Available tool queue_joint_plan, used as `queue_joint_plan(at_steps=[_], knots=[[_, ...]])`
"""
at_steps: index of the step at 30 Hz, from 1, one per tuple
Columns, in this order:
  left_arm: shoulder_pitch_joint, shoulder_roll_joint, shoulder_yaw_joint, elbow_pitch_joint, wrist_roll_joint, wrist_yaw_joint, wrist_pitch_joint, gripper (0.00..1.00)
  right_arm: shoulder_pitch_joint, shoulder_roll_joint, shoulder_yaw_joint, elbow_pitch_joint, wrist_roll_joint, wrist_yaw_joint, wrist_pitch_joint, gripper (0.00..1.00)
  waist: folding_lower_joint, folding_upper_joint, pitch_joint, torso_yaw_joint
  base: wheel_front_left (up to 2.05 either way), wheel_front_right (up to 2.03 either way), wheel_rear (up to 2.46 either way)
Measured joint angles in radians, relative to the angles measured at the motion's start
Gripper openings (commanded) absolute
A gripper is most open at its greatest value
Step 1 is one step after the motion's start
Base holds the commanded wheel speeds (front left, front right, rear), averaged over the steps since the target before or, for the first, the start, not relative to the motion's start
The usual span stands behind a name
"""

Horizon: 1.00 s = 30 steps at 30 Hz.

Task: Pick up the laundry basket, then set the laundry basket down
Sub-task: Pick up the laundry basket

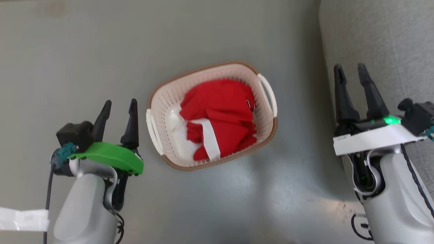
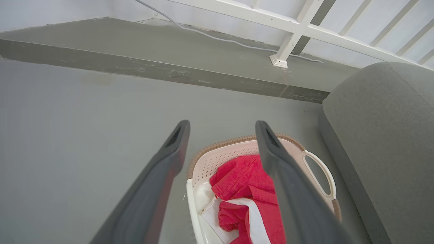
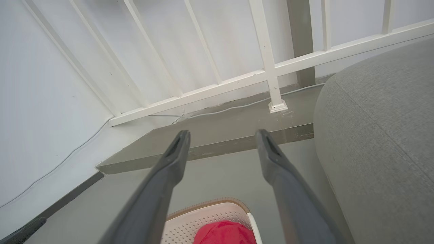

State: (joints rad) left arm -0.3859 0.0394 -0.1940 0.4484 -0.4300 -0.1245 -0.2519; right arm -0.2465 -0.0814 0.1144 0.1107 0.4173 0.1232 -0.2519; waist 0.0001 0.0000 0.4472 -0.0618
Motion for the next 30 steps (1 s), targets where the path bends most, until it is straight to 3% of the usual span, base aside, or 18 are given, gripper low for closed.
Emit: queue_joint_plan(at_steps=[9, 30], knots=[[-0.093, 0.001, 0.012, 0.144, -0.048, 0.000, 0.006, 1.00, -0.060, 0.006, 0.024, -0.022, 0.006, 0.000, 0.000, 1.00, 0.0000, 0.0000, 0.119, -0.015, 0.00, 0.00, 0.00], [-0.300, 0.022, 0.031, 0.406, -0.128, 0.000, 0.162, 1.00, -0.160, 0.020, 0.059, -0.026, 0.029, 0.000, 0.000, 1.00, 0.0000, 0.0000, 0.335, -0.080, 0.00, 0.00, 0.00]])
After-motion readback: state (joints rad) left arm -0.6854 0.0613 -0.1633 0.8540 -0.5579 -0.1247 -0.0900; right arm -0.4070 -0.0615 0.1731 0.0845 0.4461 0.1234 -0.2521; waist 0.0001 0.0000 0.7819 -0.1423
